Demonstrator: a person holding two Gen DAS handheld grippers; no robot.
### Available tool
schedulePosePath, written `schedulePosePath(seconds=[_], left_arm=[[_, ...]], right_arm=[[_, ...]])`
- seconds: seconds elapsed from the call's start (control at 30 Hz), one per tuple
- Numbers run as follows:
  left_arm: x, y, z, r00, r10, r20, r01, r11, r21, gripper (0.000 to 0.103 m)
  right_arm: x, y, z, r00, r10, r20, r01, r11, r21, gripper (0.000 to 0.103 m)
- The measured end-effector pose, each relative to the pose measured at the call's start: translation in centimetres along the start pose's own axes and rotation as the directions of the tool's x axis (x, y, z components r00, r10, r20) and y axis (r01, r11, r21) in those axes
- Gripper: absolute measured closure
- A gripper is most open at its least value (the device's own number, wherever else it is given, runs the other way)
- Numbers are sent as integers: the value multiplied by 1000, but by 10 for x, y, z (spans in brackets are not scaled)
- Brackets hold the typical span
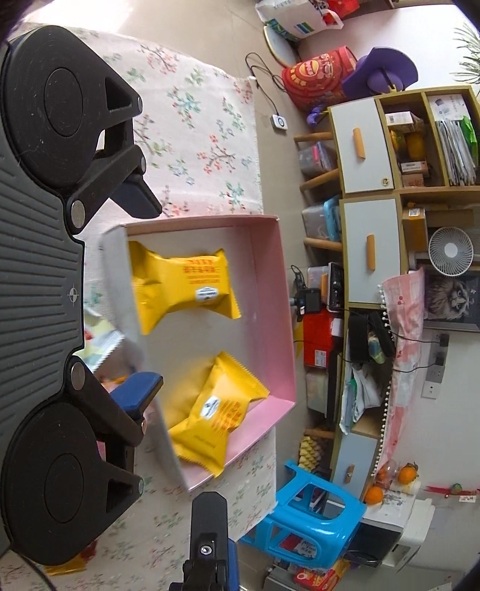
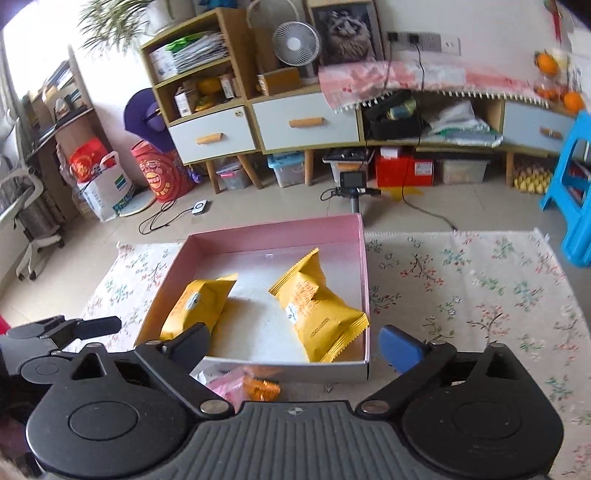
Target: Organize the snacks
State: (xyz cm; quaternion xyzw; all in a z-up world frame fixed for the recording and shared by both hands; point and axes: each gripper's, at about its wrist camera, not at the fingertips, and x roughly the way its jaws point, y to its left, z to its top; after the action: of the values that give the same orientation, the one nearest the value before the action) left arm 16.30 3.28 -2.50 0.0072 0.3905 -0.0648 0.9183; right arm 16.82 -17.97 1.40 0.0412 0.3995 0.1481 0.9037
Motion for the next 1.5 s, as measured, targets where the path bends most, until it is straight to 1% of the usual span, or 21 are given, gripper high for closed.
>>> schedulePosePath(seconds=[0.13, 0.23, 0.37, 0.5, 0.63, 0.73, 0.83, 1.0, 1.07, 1.13, 1.3, 1.5], left_arm=[[-16, 0, -12, 1000, -5, -4, 5, 1000, -1, 7], [-26, 3, -23, 1000, -11, -12, 11, 1000, 5, 6], [-35, 7, -41, 999, -18, -30, 19, 1000, 23, 5], [-44, 13, -56, 999, -18, -31, 18, 1000, 24, 5], [-52, 22, -68, 999, -43, -33, 44, 999, 5, 5], [-57, 26, -77, 998, -56, -33, 57, 998, 8, 5], [-62, 29, -85, 998, -53, -31, 54, 998, 22, 4], [-80, 38, -87, 998, -63, -5, 64, 998, 8, 4], [-86, 41, -86, 998, -70, -4, 70, 998, 4, 4], [-89, 42, -87, 997, -72, -15, 72, 997, 5, 4], [-95, 42, -96, 995, -92, -44, 93, 995, 24, 4], [-101, 43, -109, 988, -131, -80, 134, 990, 35, 4]], right_arm=[[-15, 11, -9, 1000, -16, 25, 17, 999, -51, 10], [-25, 16, -19, 999, -21, 47, 24, 997, -69, 10], [-34, 25, -34, 996, -49, 75, 55, 995, -88, 10], [-41, 30, -52, 995, -24, 100, 35, 994, -108, 10], [-46, 32, -64, 996, 18, 82, -7, 992, -125, 10], [-55, 36, -69, 994, 42, 104, -27, 990, -142, 10], [-65, 38, -72, 989, 58, 137, -38, 989, -145, 10], [-82, 41, -71, 980, 76, 186, -46, 986, -157, 10], [-87, 41, -71, 980, 92, 177, -65, 986, -155, 10], [-88, 42, -71, 982, 120, 148, -96, 983, -157, 10], [-86, 51, -83, 983, 177, 52, -166, 970, -176, 10], [-93, 68, -101, 971, 238, -19, -235, 942, -241, 10]])
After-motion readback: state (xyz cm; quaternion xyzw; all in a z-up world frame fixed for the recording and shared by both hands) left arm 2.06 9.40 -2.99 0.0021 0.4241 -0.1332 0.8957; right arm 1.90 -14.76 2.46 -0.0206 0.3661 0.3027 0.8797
